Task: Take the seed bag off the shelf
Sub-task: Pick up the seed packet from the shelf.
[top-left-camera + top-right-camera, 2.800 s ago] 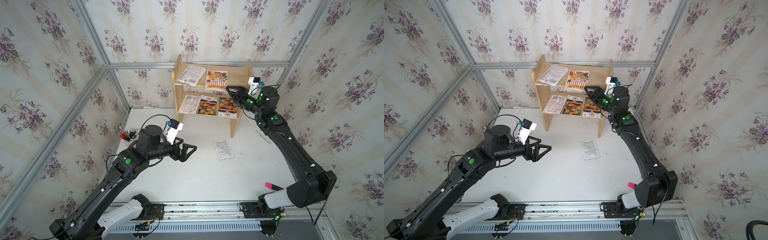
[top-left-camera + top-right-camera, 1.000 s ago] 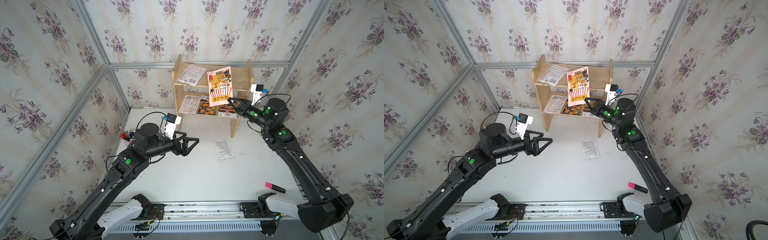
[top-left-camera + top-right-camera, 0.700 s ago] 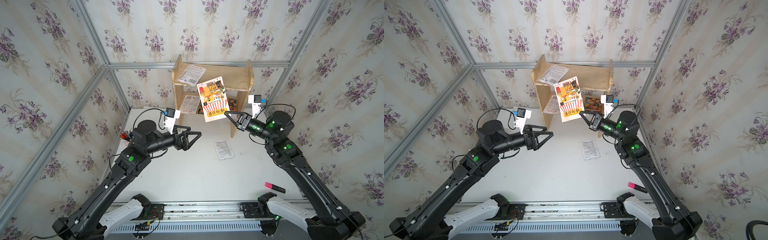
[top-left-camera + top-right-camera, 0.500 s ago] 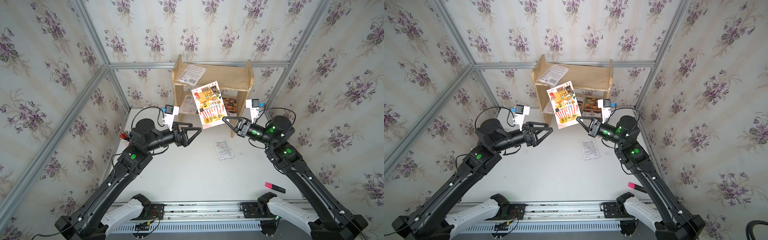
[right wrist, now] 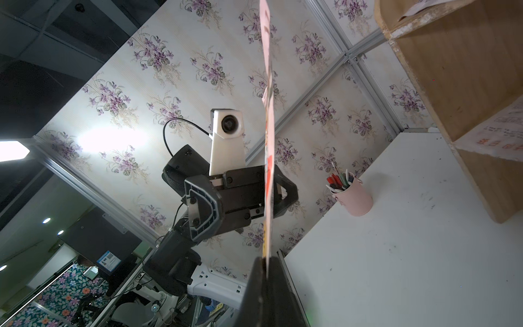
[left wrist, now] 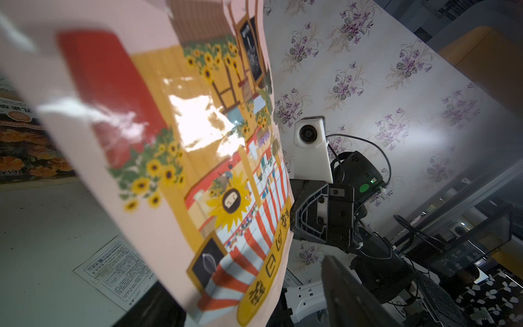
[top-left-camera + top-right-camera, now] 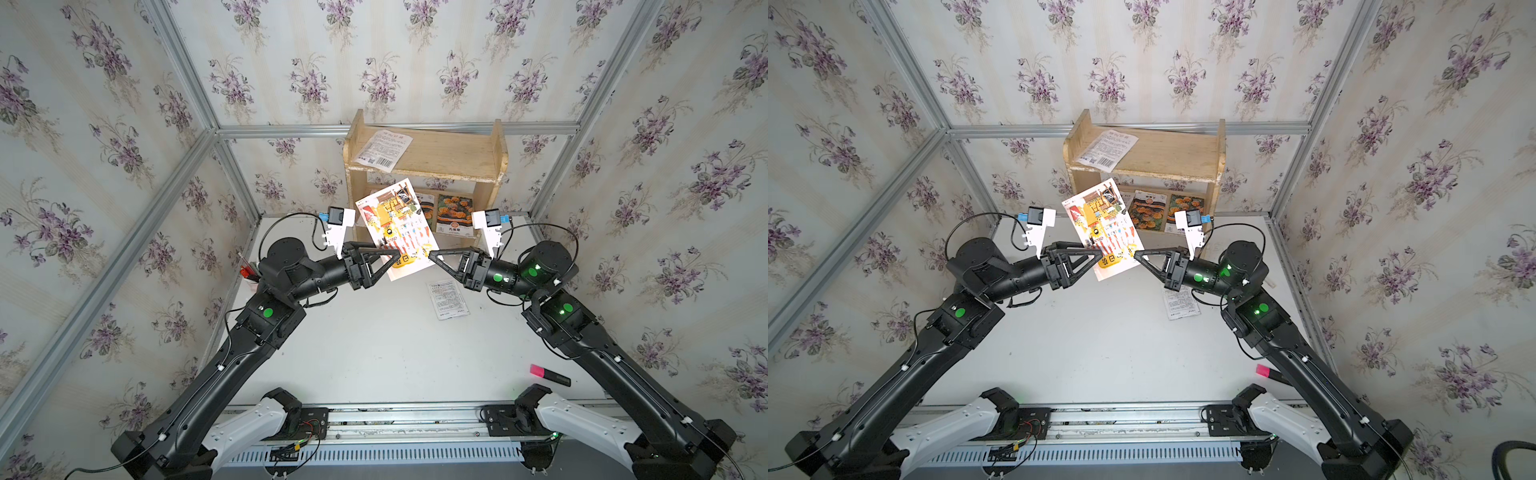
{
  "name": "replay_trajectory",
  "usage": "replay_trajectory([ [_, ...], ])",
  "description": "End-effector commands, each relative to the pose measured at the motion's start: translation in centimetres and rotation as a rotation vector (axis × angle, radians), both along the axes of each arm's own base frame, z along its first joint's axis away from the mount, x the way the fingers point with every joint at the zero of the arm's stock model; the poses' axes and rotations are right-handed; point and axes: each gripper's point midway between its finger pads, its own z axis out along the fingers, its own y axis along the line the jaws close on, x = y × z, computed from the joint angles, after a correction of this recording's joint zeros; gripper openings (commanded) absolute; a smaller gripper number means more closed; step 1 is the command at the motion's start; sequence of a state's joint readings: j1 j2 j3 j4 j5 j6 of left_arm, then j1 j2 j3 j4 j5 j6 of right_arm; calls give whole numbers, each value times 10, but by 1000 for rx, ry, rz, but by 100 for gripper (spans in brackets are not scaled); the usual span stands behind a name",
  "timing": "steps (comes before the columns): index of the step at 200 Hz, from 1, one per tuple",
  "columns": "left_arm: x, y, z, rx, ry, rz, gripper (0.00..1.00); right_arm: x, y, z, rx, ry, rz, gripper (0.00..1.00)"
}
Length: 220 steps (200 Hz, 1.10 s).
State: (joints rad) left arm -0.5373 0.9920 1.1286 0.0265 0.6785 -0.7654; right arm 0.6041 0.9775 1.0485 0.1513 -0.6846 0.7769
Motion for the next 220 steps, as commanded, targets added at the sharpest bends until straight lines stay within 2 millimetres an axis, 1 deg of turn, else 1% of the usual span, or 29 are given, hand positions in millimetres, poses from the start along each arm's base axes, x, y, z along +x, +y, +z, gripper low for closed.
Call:
replay_trajectory([
  [1,-3,4,14,-28,-48,11,48,0,-3,3,3,-32,-24,0],
  [30,-4,5,16,-27,-51,15,25,0,-3,2,0,-30,-26,0],
  [70,0,5,11,-14,-26,32,0,0,-2,-1,-8,-26,-21,0],
  [110,5,10,4,11,0,75,0,1,-2,-5,-17,-25,-31,0],
  [125,5,8,1,19,0,62,0,3,-3,-7,-26,-22,-46,20],
  [142,3,2,-4,35,7,20,0,7,-7,-12,-50,-20,-85,36],
  [169,-1,-6,-18,67,30,-45,0,12,-19,-23,-130,-23,-171,55],
  [190,-3,-10,-32,102,50,-75,0,14,-32,-32,-213,-26,-248,70],
  [207,-3,-11,-47,137,86,-84,0,13,-46,-41,-283,-29,-306,82],
  [220,-2,-12,-60,165,113,-92,0,13,-55,-50,-333,-23,-345,90],
])
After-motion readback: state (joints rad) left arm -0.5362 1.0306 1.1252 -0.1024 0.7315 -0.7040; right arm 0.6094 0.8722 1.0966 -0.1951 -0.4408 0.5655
